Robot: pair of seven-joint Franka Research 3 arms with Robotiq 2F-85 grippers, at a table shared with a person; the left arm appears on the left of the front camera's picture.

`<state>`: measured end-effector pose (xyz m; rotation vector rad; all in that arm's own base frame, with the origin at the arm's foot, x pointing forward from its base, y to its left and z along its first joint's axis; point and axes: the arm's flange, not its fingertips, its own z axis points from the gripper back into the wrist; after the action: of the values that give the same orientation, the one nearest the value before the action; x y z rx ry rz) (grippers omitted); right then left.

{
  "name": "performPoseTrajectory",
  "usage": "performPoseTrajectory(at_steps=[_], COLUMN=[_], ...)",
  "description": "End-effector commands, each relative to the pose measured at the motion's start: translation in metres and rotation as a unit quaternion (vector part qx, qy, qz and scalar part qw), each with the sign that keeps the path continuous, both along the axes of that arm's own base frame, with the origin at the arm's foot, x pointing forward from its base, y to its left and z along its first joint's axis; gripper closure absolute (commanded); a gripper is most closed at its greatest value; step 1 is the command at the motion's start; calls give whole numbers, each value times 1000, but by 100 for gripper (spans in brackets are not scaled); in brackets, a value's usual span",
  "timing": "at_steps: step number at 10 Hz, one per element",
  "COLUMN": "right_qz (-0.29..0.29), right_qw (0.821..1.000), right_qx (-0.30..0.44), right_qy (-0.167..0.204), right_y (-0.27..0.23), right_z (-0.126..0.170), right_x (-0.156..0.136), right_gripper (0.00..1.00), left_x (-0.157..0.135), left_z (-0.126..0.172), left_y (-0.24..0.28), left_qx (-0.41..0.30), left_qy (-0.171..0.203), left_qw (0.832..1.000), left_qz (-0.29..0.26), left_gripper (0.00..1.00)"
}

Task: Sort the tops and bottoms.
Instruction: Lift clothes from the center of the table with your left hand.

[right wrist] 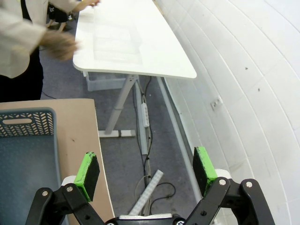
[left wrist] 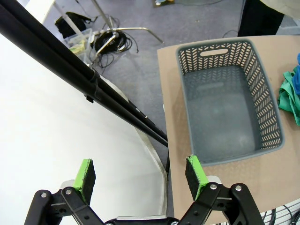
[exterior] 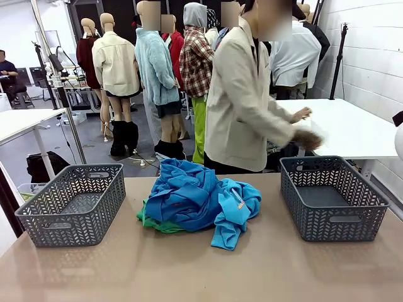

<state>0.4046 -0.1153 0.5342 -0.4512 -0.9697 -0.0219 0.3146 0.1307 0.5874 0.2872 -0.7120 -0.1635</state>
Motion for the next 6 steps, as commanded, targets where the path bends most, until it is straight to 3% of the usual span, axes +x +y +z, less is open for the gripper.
performPoseTrajectory(at_steps=[1,6], right_qz=[1,1], right_qw=[1000,1000], right_qx=[-2,-2], right_qy=[6,6], right_y=[1,1], right_z=[0,0], right_x=[0,0], right_gripper=[0,0], left_x=[1,1], left_z=[-2,-2], left_y=[0,0], left_qx=[4,4], left_qy=[-6,-6], left_qw=[1000,1000], left_qz=[10,10], left_gripper=[0,0])
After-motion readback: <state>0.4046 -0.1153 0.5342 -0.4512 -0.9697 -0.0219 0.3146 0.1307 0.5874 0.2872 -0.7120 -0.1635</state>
